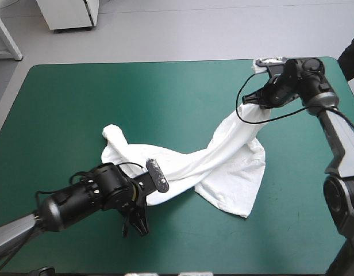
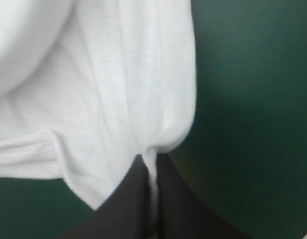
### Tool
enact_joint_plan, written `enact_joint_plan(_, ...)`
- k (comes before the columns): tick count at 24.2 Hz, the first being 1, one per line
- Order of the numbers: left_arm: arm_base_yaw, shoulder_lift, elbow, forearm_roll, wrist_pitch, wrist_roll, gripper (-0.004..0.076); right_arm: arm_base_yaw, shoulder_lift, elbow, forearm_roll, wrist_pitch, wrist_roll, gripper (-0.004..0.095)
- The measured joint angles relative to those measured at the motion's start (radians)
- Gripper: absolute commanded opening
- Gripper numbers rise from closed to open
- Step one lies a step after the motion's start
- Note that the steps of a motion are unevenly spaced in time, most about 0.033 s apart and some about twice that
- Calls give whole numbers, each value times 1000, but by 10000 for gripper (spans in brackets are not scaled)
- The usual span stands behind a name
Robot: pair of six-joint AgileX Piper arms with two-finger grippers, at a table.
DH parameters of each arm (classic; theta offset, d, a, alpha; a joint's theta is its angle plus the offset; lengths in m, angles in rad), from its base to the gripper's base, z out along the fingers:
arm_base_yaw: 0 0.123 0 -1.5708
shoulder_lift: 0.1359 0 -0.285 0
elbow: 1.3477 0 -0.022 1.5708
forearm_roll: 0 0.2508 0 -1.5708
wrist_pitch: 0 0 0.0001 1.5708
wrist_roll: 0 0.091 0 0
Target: Fold the cloth
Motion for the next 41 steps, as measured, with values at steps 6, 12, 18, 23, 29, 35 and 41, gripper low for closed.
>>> enact_joint_plan(6, 0, -164, -244, 77, 150, -25, -10, 0, -228, -19, 38, 32, 15, -17)
enact_joint_plan(12, 0, -264, -507, 116, 169, -7, -10, 0, -422, -98, 54, 8, 19, -17)
enact_joint_plan(18, 0, -275, -957, 186, 170, 78, -10, 0, -560, -365, 70, -38, 38, -17)
enact_joint_plan(23, 0, -252, -1266, 139, 172, 144, -10, 0, -638, -531, 105, -92, 41, -17)
enact_joint_plan(29, 0, -253, -1364, -158, 173, 177, -10, 0, -792, -555, 123, -91, 30, -17)
enact_joint_plan(35, 2, -254, -1336, -293, 173, 110, -10, 30, -953, -453, 139, -11, 35, -17)
enact_joint_plan(41, 3, -291, -1106, -284, 173, 47, -10, 30, -999, -274, 167, 67, 39, -17)
